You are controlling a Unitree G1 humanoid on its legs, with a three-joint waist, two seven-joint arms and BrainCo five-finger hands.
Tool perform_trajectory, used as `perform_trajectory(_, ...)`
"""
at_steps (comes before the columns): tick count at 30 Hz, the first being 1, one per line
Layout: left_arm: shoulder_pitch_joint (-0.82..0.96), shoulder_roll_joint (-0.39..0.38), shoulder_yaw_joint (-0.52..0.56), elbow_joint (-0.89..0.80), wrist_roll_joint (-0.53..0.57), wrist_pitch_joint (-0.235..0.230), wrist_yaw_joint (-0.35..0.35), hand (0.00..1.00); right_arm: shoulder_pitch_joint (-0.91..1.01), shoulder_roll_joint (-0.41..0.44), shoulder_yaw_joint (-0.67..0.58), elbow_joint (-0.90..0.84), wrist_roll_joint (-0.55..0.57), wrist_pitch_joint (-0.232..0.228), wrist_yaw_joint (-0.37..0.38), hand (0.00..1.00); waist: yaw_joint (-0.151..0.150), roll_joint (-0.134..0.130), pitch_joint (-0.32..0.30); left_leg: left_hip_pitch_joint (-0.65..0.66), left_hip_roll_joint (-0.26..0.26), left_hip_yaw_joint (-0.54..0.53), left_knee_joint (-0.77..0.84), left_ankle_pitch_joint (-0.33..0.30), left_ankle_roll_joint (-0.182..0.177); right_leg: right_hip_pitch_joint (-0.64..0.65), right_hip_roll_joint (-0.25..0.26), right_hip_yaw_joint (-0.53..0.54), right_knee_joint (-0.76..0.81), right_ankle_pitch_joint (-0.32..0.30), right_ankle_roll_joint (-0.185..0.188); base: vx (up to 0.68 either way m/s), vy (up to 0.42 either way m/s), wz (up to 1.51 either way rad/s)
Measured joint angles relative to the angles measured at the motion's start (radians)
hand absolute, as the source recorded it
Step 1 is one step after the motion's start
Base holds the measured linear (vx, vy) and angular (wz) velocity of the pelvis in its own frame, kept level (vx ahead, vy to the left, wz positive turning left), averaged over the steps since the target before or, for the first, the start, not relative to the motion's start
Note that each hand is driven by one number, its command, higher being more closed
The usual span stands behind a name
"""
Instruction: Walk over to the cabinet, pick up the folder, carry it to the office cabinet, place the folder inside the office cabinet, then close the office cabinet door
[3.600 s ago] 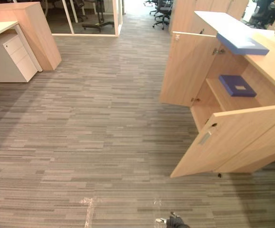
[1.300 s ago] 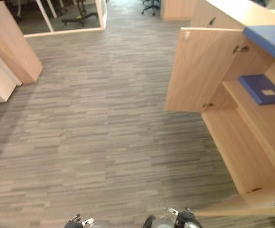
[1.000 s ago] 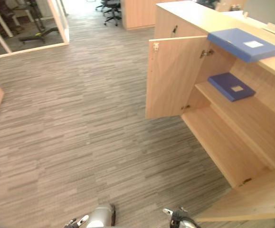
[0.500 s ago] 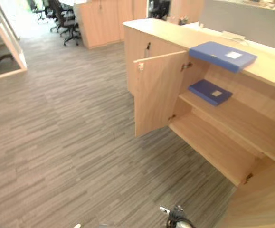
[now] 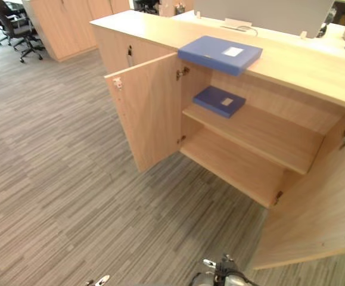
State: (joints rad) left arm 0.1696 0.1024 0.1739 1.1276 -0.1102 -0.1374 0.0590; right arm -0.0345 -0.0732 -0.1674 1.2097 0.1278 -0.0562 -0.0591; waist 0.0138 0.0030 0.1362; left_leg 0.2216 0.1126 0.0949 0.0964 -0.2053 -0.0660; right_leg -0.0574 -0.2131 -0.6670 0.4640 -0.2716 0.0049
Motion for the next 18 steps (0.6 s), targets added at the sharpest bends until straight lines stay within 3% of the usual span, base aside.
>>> perform_trajectory(1,0.000,0.001,0.000,0.000,-0.001,0.001,-0.001,0.00,0.004,0.001,0.000,0.001,0.007,0.000,0.000,0.00,-0.001,-0.001,-0.001,-0.010,0.014,-0.012,0.039,-0.013,-0.006,0.014,0.015,-0.010,-0.014,-0.006,0.001,0.25,-0.247,0.31)
perform_trajectory(3,-0.001,0.000,0.012,-0.002,-0.014,0.002,-0.002,0.00,0.024,0.006,0.001,0.005,0.010,-0.001,0.000,0.00,0.006,-0.005,-0.019,-0.138,0.064,-0.031,0.349,-0.052,-0.057,0.092,0.083,-0.030,-0.119,0.004,0.000,0.26,-0.181,0.14)
perform_trajectory(4,0.002,-0.002,0.017,-0.002,-0.017,0.003,-0.002,0.00,0.026,0.006,0.001,0.005,0.010,-0.001,0.000,0.00,0.006,-0.004,-0.019,-0.172,0.078,-0.033,0.448,-0.051,-0.064,0.116,0.102,-0.029,-0.147,0.013,-0.006,0.25,-0.096,-0.16)
perform_trajectory(6,0.012,-0.013,0.041,-0.004,-0.023,0.009,0.000,0.00,0.033,0.004,0.019,0.008,0.018,-0.001,0.001,0.00,0.010,0.006,-0.027,-0.271,0.124,-0.043,0.755,-0.033,-0.134,0.197,0.166,0.013,-0.225,0.025,-0.025,0.28,-0.011,-0.53)
perform_trajectory(7,0.014,-0.015,0.045,-0.011,-0.023,0.011,0.000,0.00,0.031,0.002,0.034,0.011,0.019,-0.001,0.001,0.00,0.015,0.005,-0.030,-0.292,0.128,-0.035,0.814,-0.036,-0.130,0.215,0.175,0.033,-0.238,0.025,-0.025,0.34,0.060,-1.00)
perform_trajectory(9,0.021,-0.019,0.059,-0.044,-0.037,0.011,0.001,0.00,0.022,0.000,0.054,0.028,0.022,-0.001,-0.001,0.00,0.047,0.000,-0.031,-0.381,0.108,0.023,0.925,-0.080,-0.074,0.237,0.171,0.143,-0.259,0.030,-0.024,0.37,0.150,-1.31)
perform_trajectory(11,0.023,-0.020,0.062,-0.049,-0.043,0.011,0.002,0.00,0.008,-0.003,0.089,0.044,0.029,0.003,-0.002,0.00,0.062,-0.008,-0.025,-0.439,0.066,0.021,0.895,-0.120,-0.033,0.253,0.142,0.209,-0.266,0.036,-0.013,0.29,0.241,-1.33)
perform_trajectory(12,0.030,-0.018,0.066,-0.052,-0.043,0.010,0.003,0.00,-0.001,0.002,0.111,0.045,0.040,0.003,-0.003,0.00,0.079,-0.019,-0.019,-0.470,0.029,-0.002,0.802,-0.136,-0.006,0.260,0.105,0.272,-0.259,0.037,-0.011,0.29,0.325,-1.75)
perform_trajectory(13,0.029,-0.024,0.066,-0.062,-0.043,0.008,0.005,0.00,-0.017,0.005,0.126,0.044,0.047,0.002,-0.002,0.00,0.087,-0.014,-0.012,-0.483,-0.002,-0.080,0.636,-0.124,-0.009,0.269,0.078,0.322,-0.247,0.038,0.003,0.29,0.342,-1.53)
perform_trajectory(14,0.031,-0.030,0.064,-0.062,-0.043,0.005,0.007,0.00,-0.021,0.004,0.129,0.042,0.047,0.001,-0.002,0.00,0.088,0.000,-0.014,-0.479,-0.011,-0.138,0.519,-0.084,-0.017,0.272,0.076,0.339,-0.247,0.038,0.028,0.29,0.360,-1.21)
perform_trajectory(15,0.032,-0.023,0.066,-0.057,-0.043,0.002,0.012,0.00,-0.024,0.020,0.134,0.039,0.048,-0.003,-0.003,0.00,0.090,0.005,-0.015,-0.455,-0.022,-0.158,0.441,0.033,-0.014,0.291,0.059,0.371,-0.258,0.025,0.080,0.34,0.354,-0.65)
perform_trajectory(16,0.027,-0.012,0.066,-0.065,-0.044,-0.009,0.020,0.00,-0.029,0.044,0.155,0.034,0.048,-0.007,-0.001,0.00,0.087,-0.025,-0.025,-0.428,-0.048,-0.150,0.415,0.037,-0.010,0.289,0.046,0.374,-0.290,0.028,0.081,0.30,0.301,-0.43)
perform_trajectory(18,0.008,-0.004,0.069,-0.078,-0.044,-0.016,0.022,0.00,-0.039,0.056,0.160,0.030,0.048,-0.008,-0.001,0.00,0.087,-0.040,-0.023,-0.428,-0.109,-0.244,0.445,0.038,-0.009,0.280,0.067,0.376,-0.326,0.061,0.064,0.11,0.102,0.08)
